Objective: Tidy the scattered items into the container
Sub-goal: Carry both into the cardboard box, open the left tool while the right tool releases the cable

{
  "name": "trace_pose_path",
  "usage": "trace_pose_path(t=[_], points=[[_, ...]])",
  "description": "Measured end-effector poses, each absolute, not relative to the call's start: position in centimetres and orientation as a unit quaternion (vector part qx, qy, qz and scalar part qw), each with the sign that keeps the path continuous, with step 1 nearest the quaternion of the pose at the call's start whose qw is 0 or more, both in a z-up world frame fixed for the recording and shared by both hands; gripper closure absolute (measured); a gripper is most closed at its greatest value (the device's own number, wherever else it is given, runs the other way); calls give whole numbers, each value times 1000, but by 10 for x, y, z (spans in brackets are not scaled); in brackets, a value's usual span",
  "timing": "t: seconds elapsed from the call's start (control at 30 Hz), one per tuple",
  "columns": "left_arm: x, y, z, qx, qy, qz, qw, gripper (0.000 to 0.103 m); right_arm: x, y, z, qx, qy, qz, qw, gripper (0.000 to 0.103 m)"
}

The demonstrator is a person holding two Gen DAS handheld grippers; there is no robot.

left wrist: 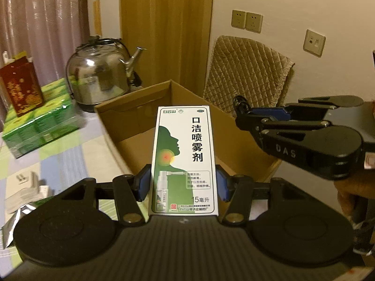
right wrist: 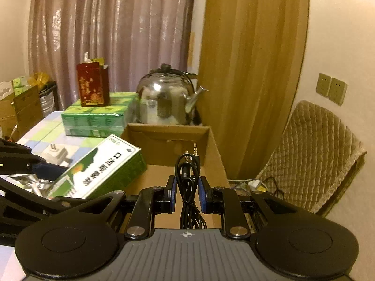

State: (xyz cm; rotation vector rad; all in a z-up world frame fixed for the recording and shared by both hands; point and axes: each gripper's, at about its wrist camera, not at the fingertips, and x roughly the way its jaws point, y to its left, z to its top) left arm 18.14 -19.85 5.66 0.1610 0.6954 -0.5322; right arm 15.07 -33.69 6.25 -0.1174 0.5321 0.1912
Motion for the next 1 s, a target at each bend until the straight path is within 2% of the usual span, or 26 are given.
trace_pose_path(t=[0.43, 0.47, 0.5, 0.57, 1.0], points=[[205, -216, 33, 96, 350, -253, 897, 52, 172, -358, 46, -36, 275, 84, 957, 87], [206, -216, 32, 97, 348, -251, 898, 51, 173, -358, 45, -34, 277, 85, 957, 87], [206, -217, 32, 100, 346, -252, 898, 37, 173, -358, 44, -34, 277, 85, 956, 87], [202, -216, 35, 107, 335, -257, 900, 31, 172, -358, 41, -33, 279, 86, 956, 87], [175, -171, 54, 110, 311, -218, 918, 31, 175, -342, 34, -32, 292, 107, 950, 87]])
